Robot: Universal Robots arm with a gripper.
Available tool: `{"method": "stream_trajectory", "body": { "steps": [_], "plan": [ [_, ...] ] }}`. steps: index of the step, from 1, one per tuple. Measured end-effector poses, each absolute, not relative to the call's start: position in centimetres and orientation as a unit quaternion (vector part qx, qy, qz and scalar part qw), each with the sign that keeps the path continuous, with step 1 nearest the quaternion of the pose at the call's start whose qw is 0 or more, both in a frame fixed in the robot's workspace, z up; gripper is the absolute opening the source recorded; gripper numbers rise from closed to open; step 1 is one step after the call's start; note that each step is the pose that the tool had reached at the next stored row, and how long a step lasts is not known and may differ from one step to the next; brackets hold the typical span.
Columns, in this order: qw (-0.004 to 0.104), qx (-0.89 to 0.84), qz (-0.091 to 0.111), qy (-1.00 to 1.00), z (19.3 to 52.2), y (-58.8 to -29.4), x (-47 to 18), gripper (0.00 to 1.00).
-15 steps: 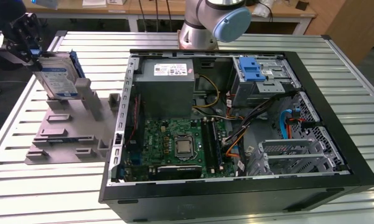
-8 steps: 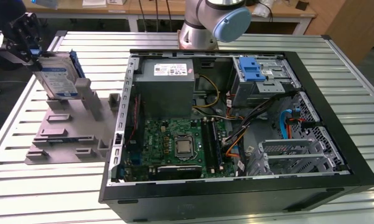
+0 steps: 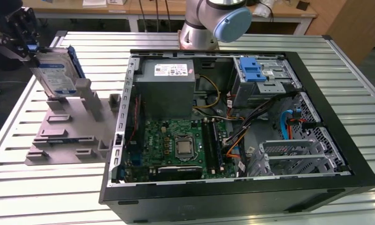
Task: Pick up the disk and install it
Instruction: 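Pick up the disk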
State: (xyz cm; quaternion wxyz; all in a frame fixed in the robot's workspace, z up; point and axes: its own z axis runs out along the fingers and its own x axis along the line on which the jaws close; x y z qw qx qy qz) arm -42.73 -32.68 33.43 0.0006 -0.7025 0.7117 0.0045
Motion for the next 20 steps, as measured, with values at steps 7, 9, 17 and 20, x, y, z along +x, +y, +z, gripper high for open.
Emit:
{"method": "stream_trajectory", "body": {
  "steps": [7,9,17,20],
  "plan": [
    [0.001,-0.702,0.005,0.712,34.9,-32.7,-42.7,0.37],
    [0.001,-0.702,0.005,0.712,35.3,-32.7,-42.7,0.37],
    [0.001,-0.702,0.005,0.712,36.6,-32.7,-42.7,0.37],
    [0.001,-0.702,0.005,0.712,37.1,-32.7,-42.7,0.37]
  ]
}}
